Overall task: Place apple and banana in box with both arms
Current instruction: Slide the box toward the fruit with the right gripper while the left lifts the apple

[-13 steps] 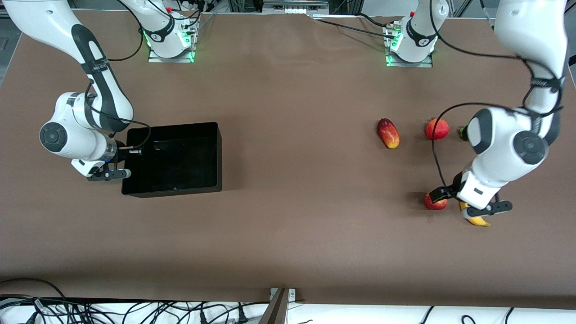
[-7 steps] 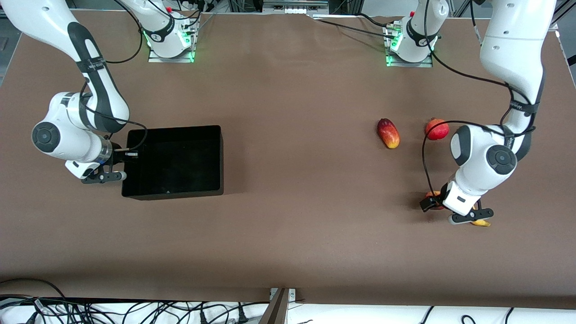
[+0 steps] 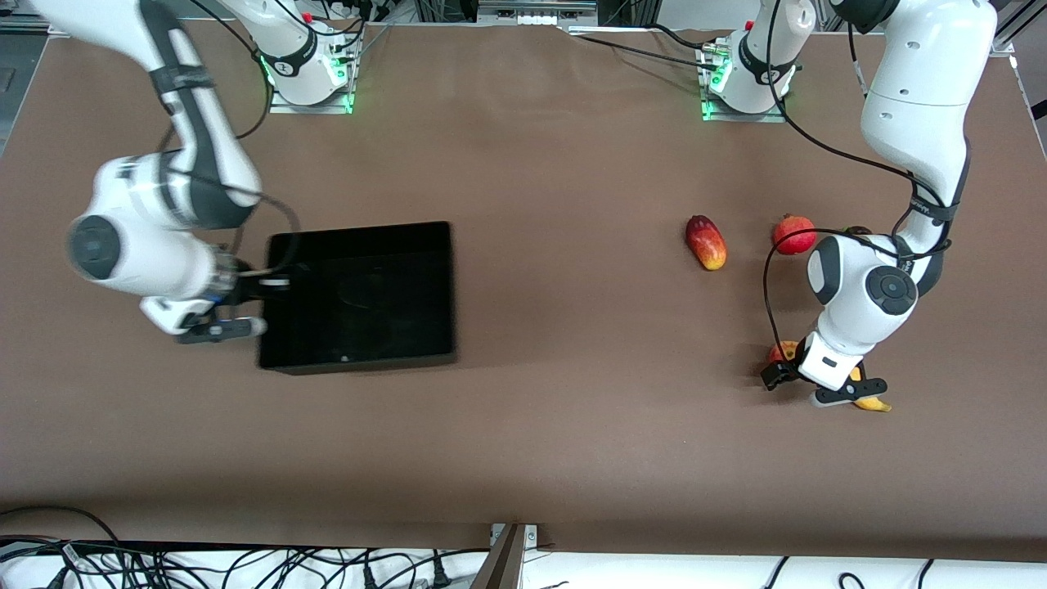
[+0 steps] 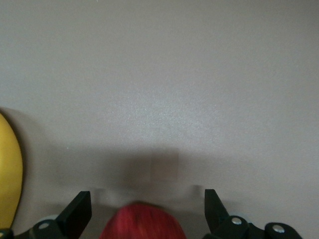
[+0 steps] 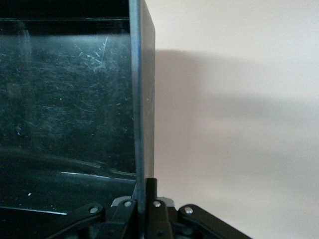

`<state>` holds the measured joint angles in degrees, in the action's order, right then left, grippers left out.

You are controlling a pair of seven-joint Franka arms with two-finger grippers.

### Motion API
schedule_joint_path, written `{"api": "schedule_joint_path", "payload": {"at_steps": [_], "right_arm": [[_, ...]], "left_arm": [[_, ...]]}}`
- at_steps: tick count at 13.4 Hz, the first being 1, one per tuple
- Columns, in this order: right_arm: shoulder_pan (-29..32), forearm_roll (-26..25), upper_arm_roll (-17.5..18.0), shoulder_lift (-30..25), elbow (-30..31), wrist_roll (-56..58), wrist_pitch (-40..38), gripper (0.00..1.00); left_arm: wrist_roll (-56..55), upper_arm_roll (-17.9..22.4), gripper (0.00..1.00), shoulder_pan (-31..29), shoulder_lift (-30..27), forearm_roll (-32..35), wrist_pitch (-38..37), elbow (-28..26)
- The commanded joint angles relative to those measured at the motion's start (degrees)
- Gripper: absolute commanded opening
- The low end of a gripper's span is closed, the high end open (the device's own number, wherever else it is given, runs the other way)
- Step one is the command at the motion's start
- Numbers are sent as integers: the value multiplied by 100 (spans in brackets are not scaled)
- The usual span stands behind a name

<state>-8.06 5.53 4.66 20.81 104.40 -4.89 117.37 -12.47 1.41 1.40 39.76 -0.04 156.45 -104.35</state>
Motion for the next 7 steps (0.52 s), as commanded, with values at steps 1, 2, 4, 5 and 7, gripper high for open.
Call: {"api": "schedule_joint_path", "payload": {"at_steps": [1,2,4,5,7], "right_arm": [[-914,106,-27,194,-226,-968,-12,0],[-1221,167,-35,343,-358,-1292,58,0],[-1592,430,-27,703,-796,-1794,85,0],[-1811,553,-27,905,-1007,-2014,93,0],[-2172,581,-35,1327,-1446,-2435,137,0]], "left_arm": [[-53,35,100,18,-135,118,88,-182],[-45,35,100,18,-187,118,96,-356],[-27,44,100,27,-310,127,105,-594],[-27,44,100,27,-311,119,114,-612],[-27,44,84,18,-354,118,184,-770]]}}
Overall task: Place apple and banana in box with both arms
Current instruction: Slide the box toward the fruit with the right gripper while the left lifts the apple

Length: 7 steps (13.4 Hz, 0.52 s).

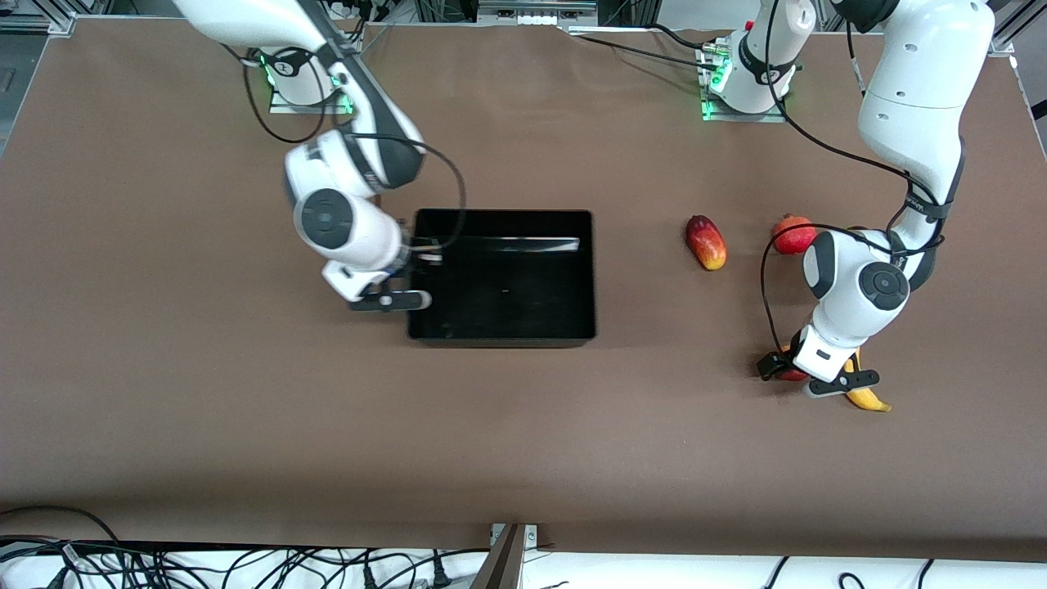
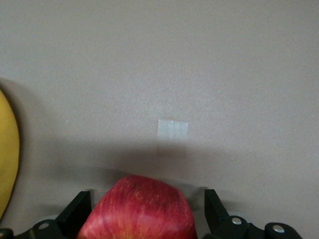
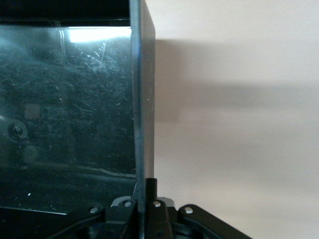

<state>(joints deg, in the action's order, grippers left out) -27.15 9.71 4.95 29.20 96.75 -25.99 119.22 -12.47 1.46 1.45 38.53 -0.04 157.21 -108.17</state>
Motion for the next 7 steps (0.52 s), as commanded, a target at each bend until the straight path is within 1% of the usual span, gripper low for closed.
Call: {"api": "schedule_joint_path", "payload": {"at_steps": [1,2,4,5,7], "right_arm": [[-395,162,-65,682,-884,-424,-22,0],[-544,162,-65,840,-1008,-529,83,0],[-782,162,-65,1069,-1079,-749,609,0],[-914,162,-65,1157,-1079,-793,873,0],[-1099,136,-65,1333,-1079,-881,1147,0]], "left_arm": [[-27,38,38,13,-267,127,108,-407],[-18,47,1,13,-276,127,99,-416],[-44,47,0,13,-284,136,82,-425],[-62,38,0,13,-354,136,82,-512],[-368,30,0,13,-407,136,90,-626]]}}
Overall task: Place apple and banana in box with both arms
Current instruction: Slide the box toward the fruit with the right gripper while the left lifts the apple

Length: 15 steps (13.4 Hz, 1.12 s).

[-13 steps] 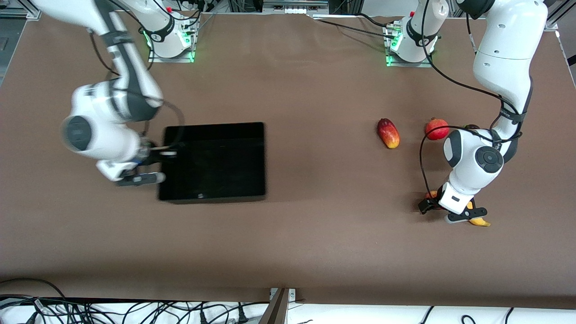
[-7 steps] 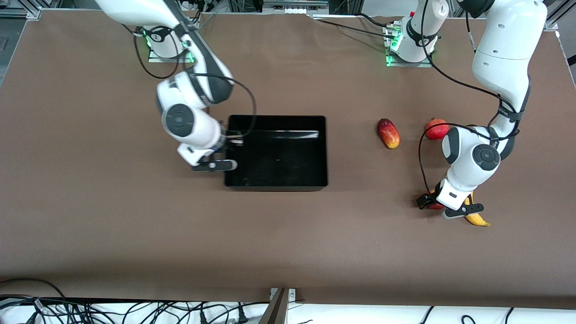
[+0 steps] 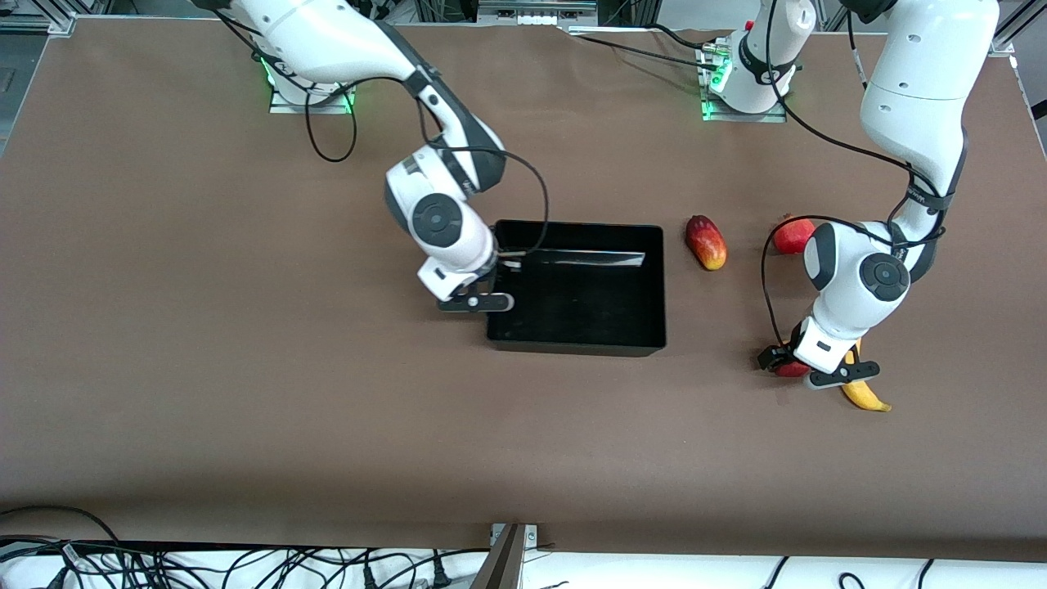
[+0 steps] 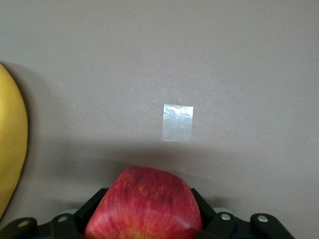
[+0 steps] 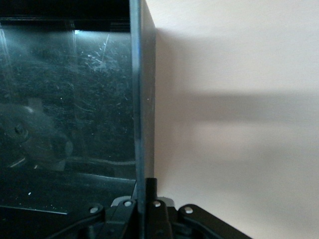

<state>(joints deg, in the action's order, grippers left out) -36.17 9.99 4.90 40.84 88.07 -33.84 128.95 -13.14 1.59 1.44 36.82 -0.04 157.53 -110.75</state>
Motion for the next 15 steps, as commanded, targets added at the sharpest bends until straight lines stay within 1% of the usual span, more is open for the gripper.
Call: {"api": "schedule_joint_path", "payload": {"at_steps": [1,2,3,5,6,7,8,9,10,13,14,15], "right_arm": [[-284,91,-68,248,-203,-132,296,0],[-372,74,-77,319,-203,-202,402,0],[-416,56,-103,363,-211,-220,455,0],[-417,47,-103,381,-203,-229,464,0],[-408,47,-112,381,-203,-220,456,5],[-399,56,-121,364,-211,-220,455,65],[-364,56,-130,329,-211,-211,455,100],[-347,56,-156,267,-220,-194,403,100],[-294,73,-182,145,-212,-167,359,100],[-57,74,-183,-189,-325,-132,-272,100],[22,47,-200,-355,-387,-88,-439,100],[162,38,-296,-540,-379,-27,-659,100]], "left_arm": [[-694,-53,0,49,-324,136,41,-386],[-1151,-132,0,188,-499,136,-37,-430],[-1582,-254,0,303,-649,136,-334,-404],[-2225,-553,0,522,-982,136,-1194,-238],[-2541,-702,0,628,-1123,144,-1694,-124],[-2788,-808,0,707,-1255,144,-2265,121],[-2956,-914,0,769,-1309,144,-2897,411],[-3149,-1028,0,778,-1309,144,-3425,727],[-3359,-1151,0,778,-1309,153,-3753,913],[-4141,-1424,0,857,-1336,310,-3853,959],[-4396,-1433,0,1023,-1318,355,-3835,932],[-4573,-1407,0,1312,-1266,355,-3826,932]]}}
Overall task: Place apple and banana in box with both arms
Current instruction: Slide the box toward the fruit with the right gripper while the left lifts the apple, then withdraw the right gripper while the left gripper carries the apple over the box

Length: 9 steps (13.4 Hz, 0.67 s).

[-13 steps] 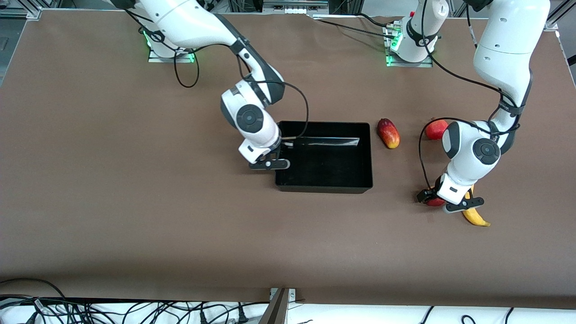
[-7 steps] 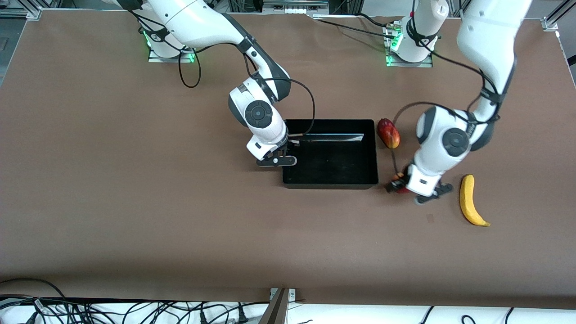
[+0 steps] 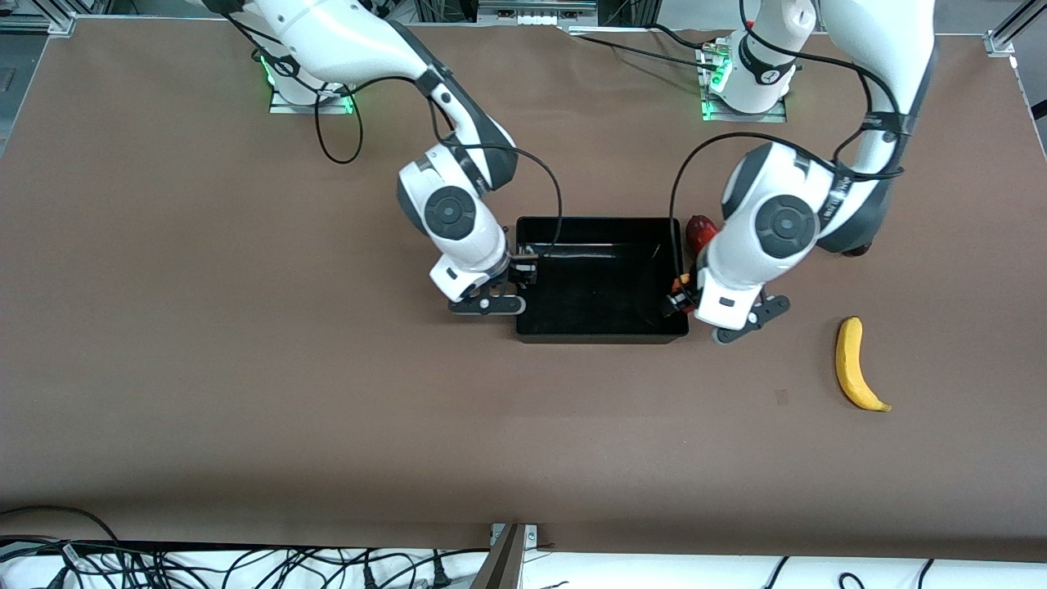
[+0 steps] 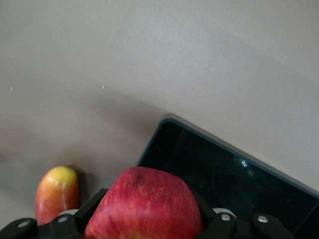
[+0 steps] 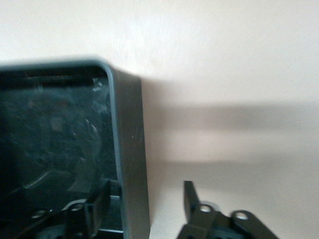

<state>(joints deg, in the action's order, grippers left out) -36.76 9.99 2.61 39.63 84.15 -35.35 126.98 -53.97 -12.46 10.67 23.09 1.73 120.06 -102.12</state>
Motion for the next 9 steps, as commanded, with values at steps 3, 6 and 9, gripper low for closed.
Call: {"api": "schedule_joint_path", "payload": {"at_steps": [3,6,9], "right_arm": [[581,134,-689,-973,5,1000,-1383,100],[889,170,-1200,-1605,40,1802,-2095,100],[925,188,-1806,-2317,145,2223,-2878,100]], "left_arm": [[-764,7,0,1031,511,178,130,122],[-721,-2,0,1524,906,275,508,104],[-703,-11,0,1736,1223,310,799,96]]}}
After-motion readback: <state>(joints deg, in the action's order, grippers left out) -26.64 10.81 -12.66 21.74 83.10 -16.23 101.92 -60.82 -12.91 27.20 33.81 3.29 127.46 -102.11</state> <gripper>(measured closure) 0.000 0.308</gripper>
